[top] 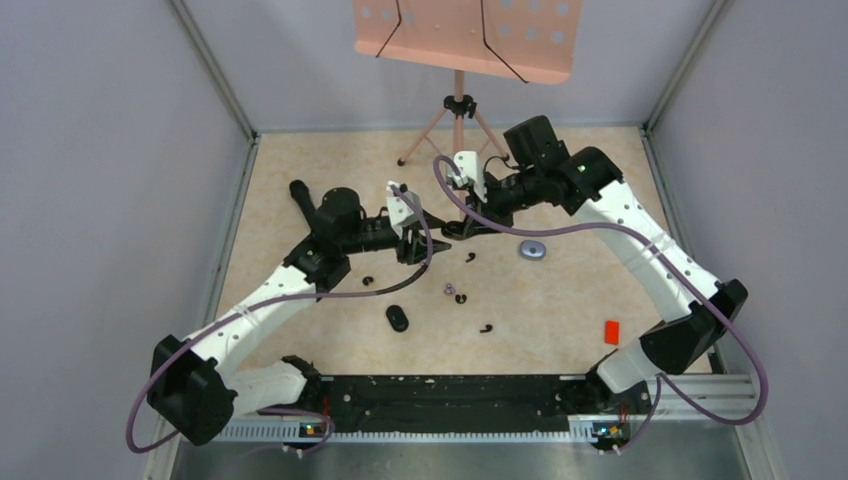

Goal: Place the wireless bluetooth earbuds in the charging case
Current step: Pass from the right arm to the left

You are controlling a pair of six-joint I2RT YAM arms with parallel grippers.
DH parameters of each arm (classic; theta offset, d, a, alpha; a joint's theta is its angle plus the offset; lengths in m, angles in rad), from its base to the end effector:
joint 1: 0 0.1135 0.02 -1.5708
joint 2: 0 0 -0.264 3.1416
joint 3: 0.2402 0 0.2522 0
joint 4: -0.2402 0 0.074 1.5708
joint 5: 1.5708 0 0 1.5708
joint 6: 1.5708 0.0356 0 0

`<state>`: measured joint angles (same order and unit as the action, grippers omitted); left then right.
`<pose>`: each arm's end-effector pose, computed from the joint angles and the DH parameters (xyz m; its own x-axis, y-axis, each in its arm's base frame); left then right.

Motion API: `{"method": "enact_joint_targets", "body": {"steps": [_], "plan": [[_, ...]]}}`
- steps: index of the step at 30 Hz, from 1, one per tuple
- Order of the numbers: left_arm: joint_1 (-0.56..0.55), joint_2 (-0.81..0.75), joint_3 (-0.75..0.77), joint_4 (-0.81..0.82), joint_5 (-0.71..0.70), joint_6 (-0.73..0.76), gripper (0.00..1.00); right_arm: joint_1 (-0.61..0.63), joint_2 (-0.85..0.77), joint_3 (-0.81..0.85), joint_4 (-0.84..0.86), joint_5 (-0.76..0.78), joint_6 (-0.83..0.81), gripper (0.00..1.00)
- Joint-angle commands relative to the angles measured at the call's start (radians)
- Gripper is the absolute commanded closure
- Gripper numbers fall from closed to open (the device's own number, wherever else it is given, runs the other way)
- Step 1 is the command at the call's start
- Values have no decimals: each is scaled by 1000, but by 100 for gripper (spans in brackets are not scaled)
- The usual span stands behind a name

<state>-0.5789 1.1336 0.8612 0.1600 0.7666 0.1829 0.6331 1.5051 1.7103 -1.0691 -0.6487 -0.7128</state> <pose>0.2035 -0.1625 0.3334 0.0843 0.1014 -0.9913 0.9719 0.2109 0.1042 0.2265 0.1929 0.4077 0.0514 -0.6087 -0.7918 -0.9969 0.0162 -0.0772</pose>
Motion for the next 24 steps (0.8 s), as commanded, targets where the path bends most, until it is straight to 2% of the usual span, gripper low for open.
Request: {"method": "enact_joint_targets", "body": {"steps": [1, 15, 18, 22, 24], "plan": [[2, 39, 13, 64, 41, -9, 48, 16, 6, 55, -21, 15, -25, 100], [3, 98, 17, 151, 75, -60, 55, 24, 33, 61, -25, 19, 0, 100], [7, 108, 19, 162, 84, -63, 66, 24, 41, 61, -13, 20, 18, 100], [12, 120, 20, 170, 102, -68, 91, 24, 44, 61, 4, 33, 47, 100], [16, 126, 20, 176, 112, -79, 98, 23, 47, 64, 13, 47, 66, 100]]}}
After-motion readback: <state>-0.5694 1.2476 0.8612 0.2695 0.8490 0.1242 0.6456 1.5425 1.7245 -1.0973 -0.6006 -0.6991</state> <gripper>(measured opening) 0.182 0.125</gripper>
